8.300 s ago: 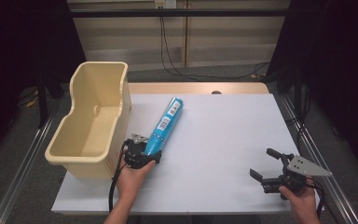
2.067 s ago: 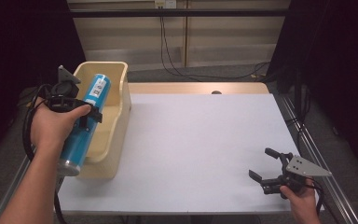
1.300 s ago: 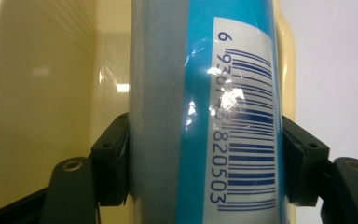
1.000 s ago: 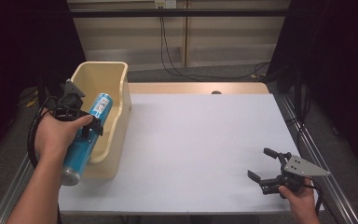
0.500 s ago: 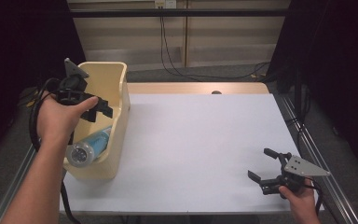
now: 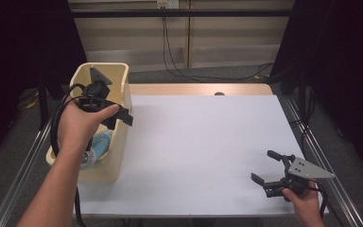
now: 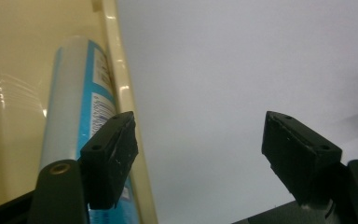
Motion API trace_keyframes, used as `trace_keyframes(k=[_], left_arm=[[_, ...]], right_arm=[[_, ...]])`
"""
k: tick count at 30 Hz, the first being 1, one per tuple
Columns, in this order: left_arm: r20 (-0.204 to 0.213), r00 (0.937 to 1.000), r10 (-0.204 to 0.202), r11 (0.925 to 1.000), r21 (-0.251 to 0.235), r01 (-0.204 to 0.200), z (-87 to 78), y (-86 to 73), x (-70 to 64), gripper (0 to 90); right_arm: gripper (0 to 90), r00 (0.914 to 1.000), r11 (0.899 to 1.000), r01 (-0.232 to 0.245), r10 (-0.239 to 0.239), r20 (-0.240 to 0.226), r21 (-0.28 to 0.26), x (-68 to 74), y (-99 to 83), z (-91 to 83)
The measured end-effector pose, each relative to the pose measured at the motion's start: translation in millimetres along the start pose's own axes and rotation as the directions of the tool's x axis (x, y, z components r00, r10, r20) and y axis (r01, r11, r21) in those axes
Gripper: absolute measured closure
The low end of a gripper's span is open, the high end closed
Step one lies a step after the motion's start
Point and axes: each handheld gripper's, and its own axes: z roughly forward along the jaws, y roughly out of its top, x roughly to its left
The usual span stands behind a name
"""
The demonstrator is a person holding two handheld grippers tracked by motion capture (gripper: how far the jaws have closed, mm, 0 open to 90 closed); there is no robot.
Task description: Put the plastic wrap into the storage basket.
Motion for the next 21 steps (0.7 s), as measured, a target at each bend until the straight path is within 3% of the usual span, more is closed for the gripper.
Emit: trace_keyframes(k=[12, 18, 21], left_arm=[[0.067, 0.9968, 0.043, 0.9989, 0.015, -0.044, 22.9, 0.5, -31.3, 21.9], [0.105, 0.9929, 0.056, 0.9981, 0.02, -0.058, 40.7, -3.2, -40.2, 21.5], [0.101, 0.9928, 0.063, 0.9977, 0.019, -0.066, 50.3, -6.2, -43.2, 21.2]], right_arm=[[0.1, 1.0, 1.0, 0.001, -0.001, 0.002, -0.007, -0.2, 0.8, -1.4], [0.1, 1.0, 1.0, 0.0, 0.0, 0.006, -0.011, -0.4, 0.9, -1.9], [0.1, 1.0, 1.0, 0.0, 0.0, 0.004, -0.01, -0.2, 0.8, -1.6]])
